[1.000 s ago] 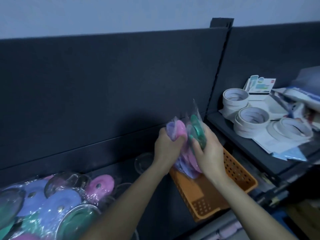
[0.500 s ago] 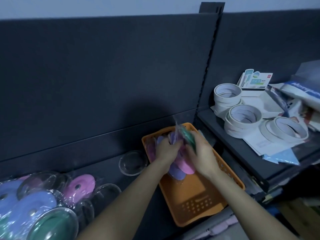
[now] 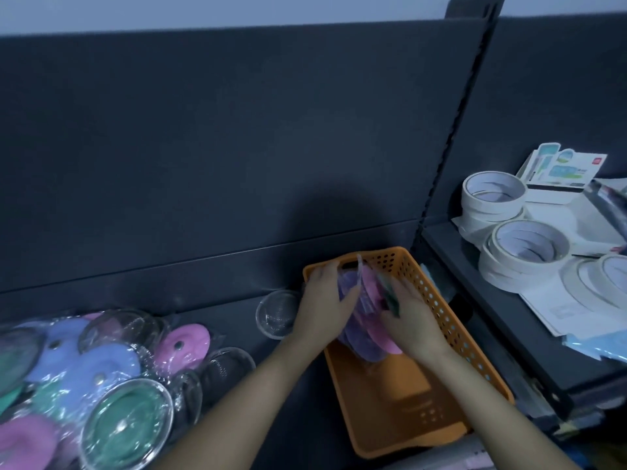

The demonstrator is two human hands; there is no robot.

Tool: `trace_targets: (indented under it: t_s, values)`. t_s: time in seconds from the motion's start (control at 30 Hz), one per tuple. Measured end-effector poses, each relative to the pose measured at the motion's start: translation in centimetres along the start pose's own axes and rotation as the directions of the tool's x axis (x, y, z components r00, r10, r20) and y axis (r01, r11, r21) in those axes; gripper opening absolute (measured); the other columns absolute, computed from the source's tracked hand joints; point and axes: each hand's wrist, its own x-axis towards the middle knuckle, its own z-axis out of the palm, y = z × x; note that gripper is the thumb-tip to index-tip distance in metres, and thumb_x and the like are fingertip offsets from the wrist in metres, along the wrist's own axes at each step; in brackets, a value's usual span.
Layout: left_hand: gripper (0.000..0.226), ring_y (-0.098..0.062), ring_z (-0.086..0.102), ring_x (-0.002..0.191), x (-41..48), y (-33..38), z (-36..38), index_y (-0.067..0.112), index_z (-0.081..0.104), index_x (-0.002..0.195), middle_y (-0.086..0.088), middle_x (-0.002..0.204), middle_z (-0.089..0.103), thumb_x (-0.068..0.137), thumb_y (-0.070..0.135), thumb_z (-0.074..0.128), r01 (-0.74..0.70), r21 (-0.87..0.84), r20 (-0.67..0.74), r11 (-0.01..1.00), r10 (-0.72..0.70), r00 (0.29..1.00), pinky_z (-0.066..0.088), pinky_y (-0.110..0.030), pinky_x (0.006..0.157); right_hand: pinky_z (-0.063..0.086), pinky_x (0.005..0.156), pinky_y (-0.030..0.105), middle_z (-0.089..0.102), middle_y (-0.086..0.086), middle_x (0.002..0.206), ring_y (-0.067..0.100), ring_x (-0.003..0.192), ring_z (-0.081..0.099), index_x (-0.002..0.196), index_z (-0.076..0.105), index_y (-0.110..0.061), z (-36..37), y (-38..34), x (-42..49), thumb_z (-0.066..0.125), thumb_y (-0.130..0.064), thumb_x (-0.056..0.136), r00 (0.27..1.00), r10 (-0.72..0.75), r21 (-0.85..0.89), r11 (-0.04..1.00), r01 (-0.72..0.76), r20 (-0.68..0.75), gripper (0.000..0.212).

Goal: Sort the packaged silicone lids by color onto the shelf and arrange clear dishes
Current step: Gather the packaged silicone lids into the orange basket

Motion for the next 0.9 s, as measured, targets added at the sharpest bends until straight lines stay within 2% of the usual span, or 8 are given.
trace_targets:
  t_s: [0.1, 0.33, 0.4, 0.57, 0.63, 0.73, 0.8, 0.9]
  values:
    - [0.046, -0.013, 0.047, 0.115, -0.7, 0.2, -1.4, 0.015, 0.049, 0.130, -0.002, 0.122, 0.054, 0.085, 0.016, 0.059, -0.118, 0.050, 0.026, 0.992, 0.116, 0.993, 0.029, -0.009, 0.089, 0.024, 0.115, 0.038, 0.037, 0.003, 0.148, 0.019, 0.142, 0.023, 0.142, 0.040, -0.021, -0.9, -1.3, -0.9, 0.046, -0.021, 0.069, 0.993, -0.088, -0.029, 0.996, 0.086, -0.077, 0.074]
    - [0.044, -0.020, 0.052, 0.104, -3.5, -2.2, -7.6, 0.002, 0.059, 0.117, -0.015, 0.109, 0.063, 0.076, 0.018, 0.054, -0.225, 0.210, 0.036, 0.952, 0.223, 0.974, 0.032, -0.016, 0.092, 0.013, 0.110, 0.016, 0.050, 0.013, 0.137, 0.028, 0.132, 0.042, 0.128, 0.056, -0.007, 1.3, -7.4, -2.3, 0.055, -0.008, 0.074, 0.938, -0.329, -0.141, 0.940, 0.312, -0.114, 0.054]
    - [0.046, -0.024, 0.053, 0.111, -4.9, -3.6, -9.7, 0.004, 0.057, 0.122, -0.012, 0.117, 0.061, 0.079, 0.022, 0.054, -0.182, 0.278, 0.026, 0.943, 0.182, 0.983, 0.029, -0.015, 0.096, 0.012, 0.108, 0.012, 0.057, 0.014, 0.130, 0.029, 0.125, 0.050, 0.125, 0.058, -0.006, 2.8, -8.9, -2.6, 0.055, -0.005, 0.072, 0.921, -0.377, -0.159, 0.919, 0.360, -0.094, 0.053]
    - [0.047, -0.020, 0.047, 0.121, -8.6, -7.5, -15.3, 0.009, 0.051, 0.131, -0.005, 0.129, 0.055, 0.087, 0.024, 0.055, -0.111, 0.330, -0.039, 0.937, 0.131, 0.991, 0.025, -0.013, 0.100, 0.032, 0.104, 0.021, 0.057, 0.011, 0.130, 0.025, 0.120, 0.055, 0.124, 0.060, -0.007, 7.3, -13.1, -3.7, 0.056, -0.004, 0.076, 0.915, -0.401, -0.106, 0.912, 0.395, -0.043, 0.048]
    - [0.047, -0.018, 0.046, 0.120, -10.2, -8.9, -17.8, 0.010, 0.051, 0.132, -0.003, 0.128, 0.055, 0.087, 0.024, 0.055, -0.084, 0.333, -0.050, 0.939, 0.107, 0.993, 0.026, -0.012, 0.097, 0.030, 0.104, 0.022, 0.054, 0.011, 0.134, 0.024, 0.124, 0.051, 0.126, 0.058, -0.006, 9.0, -15.2, -4.6, 0.059, 0.001, 0.080, 0.915, -0.403, -0.078, 0.912, 0.402, 0.009, 0.047]
    - [0.045, -0.023, 0.051, 0.114, -12.7, -11.8, -21.4, 0.009, 0.055, 0.126, -0.006, 0.120, 0.059, 0.083, 0.022, 0.055, -0.055, 0.364, -0.028, 0.930, 0.070, 0.997, 0.037, -0.021, 0.093, 0.026, 0.102, 0.018, 0.053, 0.011, 0.135, 0.023, 0.125, 0.049, 0.126, 0.058, -0.005, 11.8, -17.9, -5.7, 0.058, 0.001, 0.083, 0.907, -0.408, -0.058, 0.908, 0.415, 0.099, 0.043]
    - [0.043, -0.025, 0.053, 0.111, -14.4, -14.0, -24.0, 0.012, 0.056, 0.124, -0.006, 0.117, 0.059, 0.082, 0.023, 0.056, -0.017, 0.403, -0.010, 0.915, 0.023, 1.000, 0.044, -0.029, 0.090, 0.032, 0.097, 0.017, 0.058, 0.012, 0.127, 0.025, 0.116, 0.055, 0.120, 0.062, -0.005, 13.7, -19.7, -6.7, 0.057, 0.001, 0.081, 0.892, -0.431, -0.056, 0.896, 0.441, 0.138, 0.039]
    - [0.046, -0.023, 0.049, 0.119, -16.7, -17.2, -27.7, 0.011, 0.052, 0.129, -0.005, 0.128, 0.055, 0.086, 0.025, 0.059, 0.039, 0.462, 0.016, 0.886, -0.052, 0.999, 0.038, -0.027, 0.097, 0.045, 0.089, 0.026, 0.064, 0.010, 0.117, 0.027, 0.105, 0.062, 0.109, 0.067, -0.008, 16.7, -22.4, -8.4, 0.058, -0.003, 0.074, 0.856, -0.492, -0.054, 0.861, 0.505, 0.158, 0.037]
